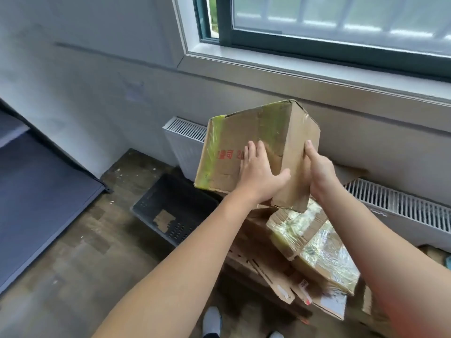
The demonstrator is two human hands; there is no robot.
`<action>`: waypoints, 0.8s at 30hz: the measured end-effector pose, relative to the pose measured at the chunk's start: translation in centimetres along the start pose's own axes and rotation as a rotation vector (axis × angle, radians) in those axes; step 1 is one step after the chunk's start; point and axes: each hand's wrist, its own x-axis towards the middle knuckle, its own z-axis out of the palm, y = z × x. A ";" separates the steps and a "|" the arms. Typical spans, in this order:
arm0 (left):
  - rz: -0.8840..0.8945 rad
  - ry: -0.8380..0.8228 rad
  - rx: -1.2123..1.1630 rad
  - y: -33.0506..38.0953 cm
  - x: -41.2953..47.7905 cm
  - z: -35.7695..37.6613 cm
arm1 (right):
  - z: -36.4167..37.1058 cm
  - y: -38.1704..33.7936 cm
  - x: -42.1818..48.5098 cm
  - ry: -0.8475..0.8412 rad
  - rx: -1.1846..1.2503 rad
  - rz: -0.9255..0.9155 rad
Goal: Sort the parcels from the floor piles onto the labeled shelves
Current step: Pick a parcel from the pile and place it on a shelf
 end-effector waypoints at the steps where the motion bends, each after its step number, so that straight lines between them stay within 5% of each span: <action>1: -0.005 0.019 -0.034 -0.3 -0.3 -1.0 | 1.0 -0.7 -0.5 -0.010 -0.018 -0.024; 10: -0.039 0.173 -0.421 -3.6 -0.6 -7.6 | 7.4 -4.7 -3.5 -0.069 -0.219 -0.331; 16: -0.214 0.427 -0.856 -5.6 0.5 -9.8 | 10.0 -6.8 -5.9 -0.209 -0.223 -0.425; 19: -0.267 0.402 -1.082 -7.3 0.8 -10.5 | 10.1 -7.5 -6.8 -0.270 -0.230 -0.464; 24: -0.282 0.264 -1.284 -9.2 0.6 -10.4 | 9.0 -6.8 -5.9 -0.144 -0.589 -0.575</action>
